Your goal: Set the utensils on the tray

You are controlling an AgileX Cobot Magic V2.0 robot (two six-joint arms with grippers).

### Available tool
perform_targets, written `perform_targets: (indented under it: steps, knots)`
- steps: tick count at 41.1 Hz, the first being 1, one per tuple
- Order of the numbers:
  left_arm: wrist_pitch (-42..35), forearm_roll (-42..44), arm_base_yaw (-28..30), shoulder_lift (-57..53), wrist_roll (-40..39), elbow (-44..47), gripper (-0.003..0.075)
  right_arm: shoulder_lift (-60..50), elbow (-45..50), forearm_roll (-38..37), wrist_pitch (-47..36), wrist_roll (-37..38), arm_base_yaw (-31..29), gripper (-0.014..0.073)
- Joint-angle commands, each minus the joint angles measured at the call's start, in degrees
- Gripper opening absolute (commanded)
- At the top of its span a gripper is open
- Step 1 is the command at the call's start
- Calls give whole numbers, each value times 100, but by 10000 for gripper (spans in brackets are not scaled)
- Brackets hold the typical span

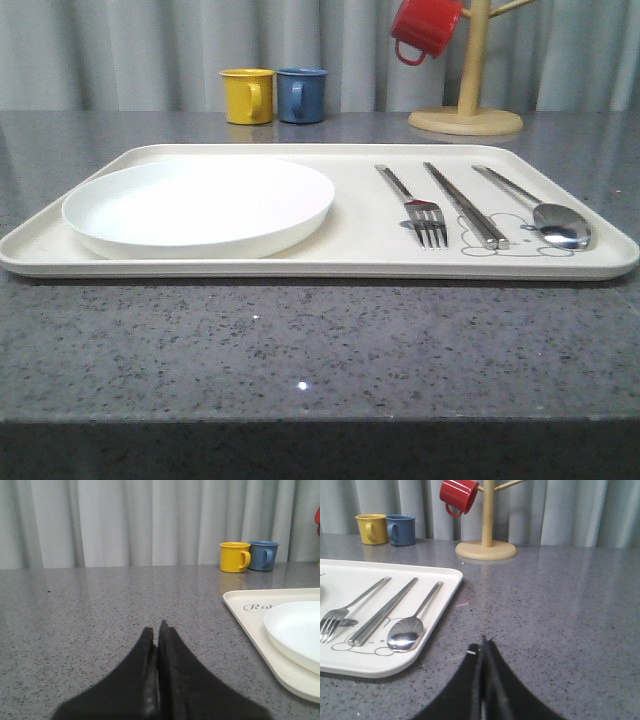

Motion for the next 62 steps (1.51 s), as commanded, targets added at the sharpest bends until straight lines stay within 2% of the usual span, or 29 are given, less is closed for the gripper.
perform_targets:
  steps: [1,11,17,30,62]
  knots:
    - [-478,-50,-30,-142,-50,-16,-18,-97,-3,-41,-535,-19,-35,-68]
    - [-478,-50,-30,-142,-50,-16,-18,-97,-3,-165,-528,5,-66,-68]
    - [-478,-50,-30,-142,-50,-16,-18,-97,-3,-425,-581,594,-259,-68]
    - [-478,-50,-30,-142,-50,-16,-18,-97,-3,-705,-836,1057,-499,-68]
    - [-478,-50,-30,-142,-50,-16,-18,-97,-3,-877,-965,1052,-549,-68]
